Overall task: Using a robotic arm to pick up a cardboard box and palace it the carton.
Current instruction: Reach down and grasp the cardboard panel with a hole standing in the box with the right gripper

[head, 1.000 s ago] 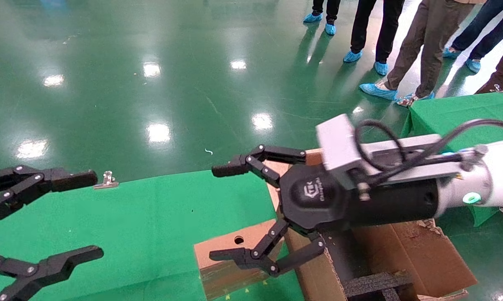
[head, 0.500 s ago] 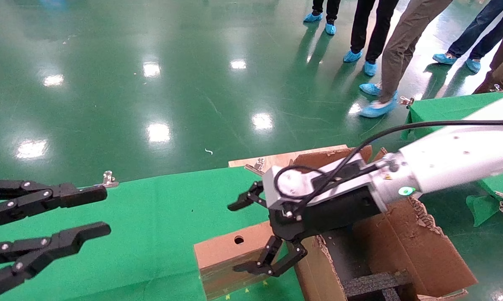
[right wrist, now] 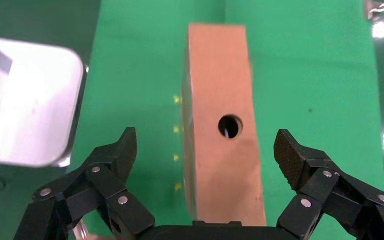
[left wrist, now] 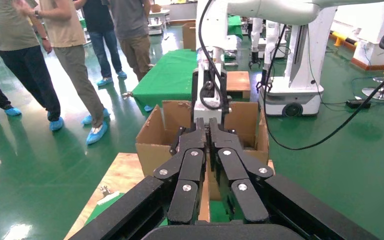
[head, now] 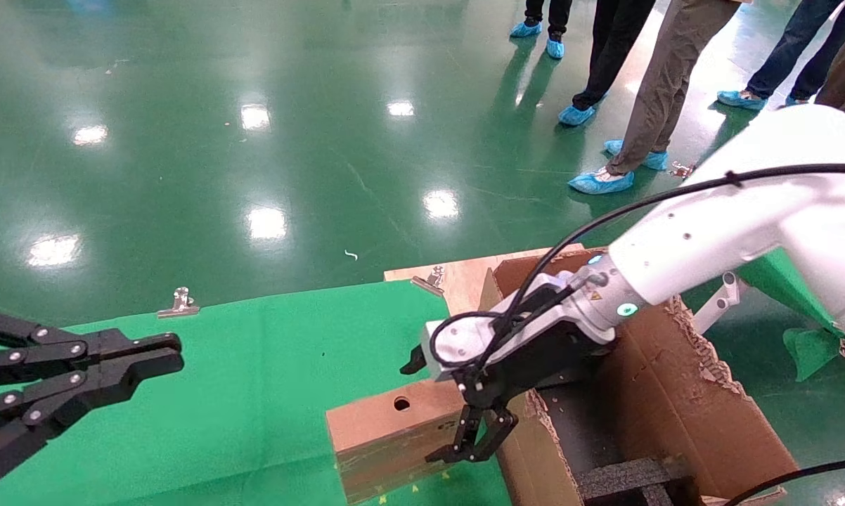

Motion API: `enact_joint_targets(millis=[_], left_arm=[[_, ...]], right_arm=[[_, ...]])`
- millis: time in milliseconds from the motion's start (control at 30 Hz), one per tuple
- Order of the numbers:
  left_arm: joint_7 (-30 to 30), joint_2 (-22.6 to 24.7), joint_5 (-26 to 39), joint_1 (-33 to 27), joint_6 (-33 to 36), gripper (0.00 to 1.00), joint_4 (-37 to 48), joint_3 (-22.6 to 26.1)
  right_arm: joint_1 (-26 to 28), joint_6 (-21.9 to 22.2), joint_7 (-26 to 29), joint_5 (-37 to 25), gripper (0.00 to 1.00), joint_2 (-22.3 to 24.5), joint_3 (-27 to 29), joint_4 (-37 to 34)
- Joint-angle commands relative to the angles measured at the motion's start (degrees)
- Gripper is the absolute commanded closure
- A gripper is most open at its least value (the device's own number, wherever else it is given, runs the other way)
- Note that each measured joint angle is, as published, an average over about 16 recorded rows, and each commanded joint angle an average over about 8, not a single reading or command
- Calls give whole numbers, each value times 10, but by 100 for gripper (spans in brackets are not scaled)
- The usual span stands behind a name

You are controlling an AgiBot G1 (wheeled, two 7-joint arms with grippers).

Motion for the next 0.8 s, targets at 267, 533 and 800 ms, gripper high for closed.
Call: enact_joint_targets(millis=[267, 533, 800], left_arm=[[0, 0, 0, 0, 0, 100, 0, 0], [0, 0, 0, 0, 0, 25, 0, 1], [0, 0, -1, 0, 0, 0, 0, 1]], right_arm=[[43, 3, -45, -33, 0, -40, -80, -30], [55, 8, -69, -33, 31, -58, -114, -42], [61, 9, -76, -35, 100, -62, -125, -45]])
